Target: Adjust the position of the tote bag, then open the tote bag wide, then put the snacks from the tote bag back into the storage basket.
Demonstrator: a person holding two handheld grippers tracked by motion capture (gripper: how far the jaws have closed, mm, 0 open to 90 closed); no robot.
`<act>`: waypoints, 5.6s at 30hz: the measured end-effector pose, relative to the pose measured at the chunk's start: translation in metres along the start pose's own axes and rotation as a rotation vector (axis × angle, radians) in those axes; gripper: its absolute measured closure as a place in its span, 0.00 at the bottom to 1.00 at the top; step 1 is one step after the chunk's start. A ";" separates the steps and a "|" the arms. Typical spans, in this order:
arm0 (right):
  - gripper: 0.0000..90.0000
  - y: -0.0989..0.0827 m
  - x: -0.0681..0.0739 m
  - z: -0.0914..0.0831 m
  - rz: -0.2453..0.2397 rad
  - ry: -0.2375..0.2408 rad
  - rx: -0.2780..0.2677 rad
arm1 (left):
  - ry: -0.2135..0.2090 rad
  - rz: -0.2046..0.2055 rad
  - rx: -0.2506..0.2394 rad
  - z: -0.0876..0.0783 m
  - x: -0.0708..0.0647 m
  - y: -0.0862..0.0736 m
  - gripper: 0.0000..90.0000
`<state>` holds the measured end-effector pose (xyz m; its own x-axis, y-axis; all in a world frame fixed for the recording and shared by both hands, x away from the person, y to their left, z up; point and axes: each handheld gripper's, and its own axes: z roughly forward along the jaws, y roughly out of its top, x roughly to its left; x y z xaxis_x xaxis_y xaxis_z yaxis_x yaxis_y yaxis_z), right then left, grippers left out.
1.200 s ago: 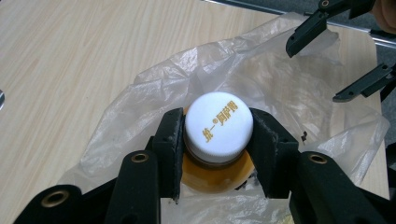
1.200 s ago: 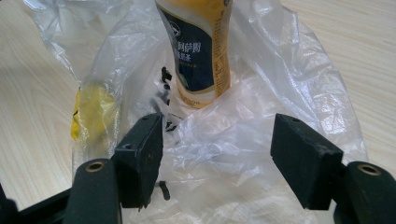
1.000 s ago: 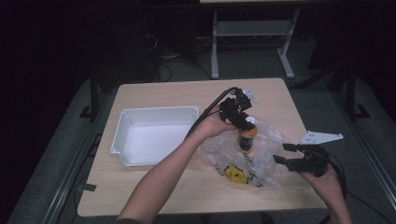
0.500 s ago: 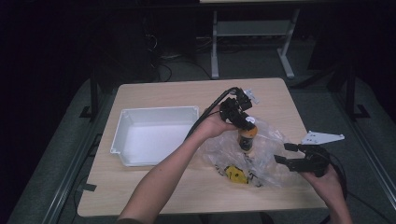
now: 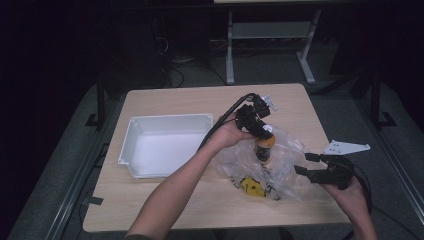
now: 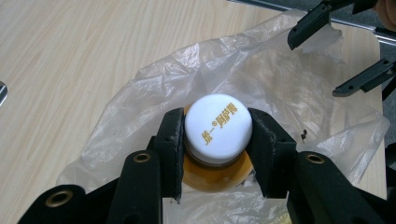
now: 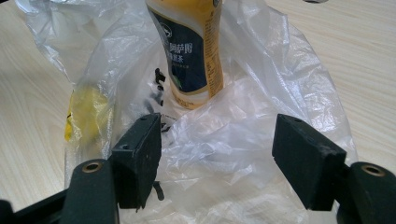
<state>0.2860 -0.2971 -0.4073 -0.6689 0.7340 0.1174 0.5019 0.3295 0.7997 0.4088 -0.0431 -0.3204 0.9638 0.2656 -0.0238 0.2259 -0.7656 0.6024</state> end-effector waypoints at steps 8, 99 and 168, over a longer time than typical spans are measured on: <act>0.36 0.001 0.001 -0.001 -0.007 -0.006 -0.005 | -0.005 -0.002 0.006 0.000 -0.001 0.002 0.65; 0.33 0.009 0.004 0.000 -0.019 -0.032 -0.020 | 0.052 0.050 -0.062 -0.148 -0.021 0.006 0.66; 0.28 -0.001 0.002 -0.005 -0.027 -0.047 -0.038 | 0.144 -0.115 -0.034 -0.193 0.017 -0.093 0.66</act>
<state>0.2818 -0.2991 -0.4046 -0.6555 0.7521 0.0683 0.4620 0.3279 0.8240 0.3773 0.1458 -0.2225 0.9009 0.4337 0.0189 0.3263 -0.7053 0.6294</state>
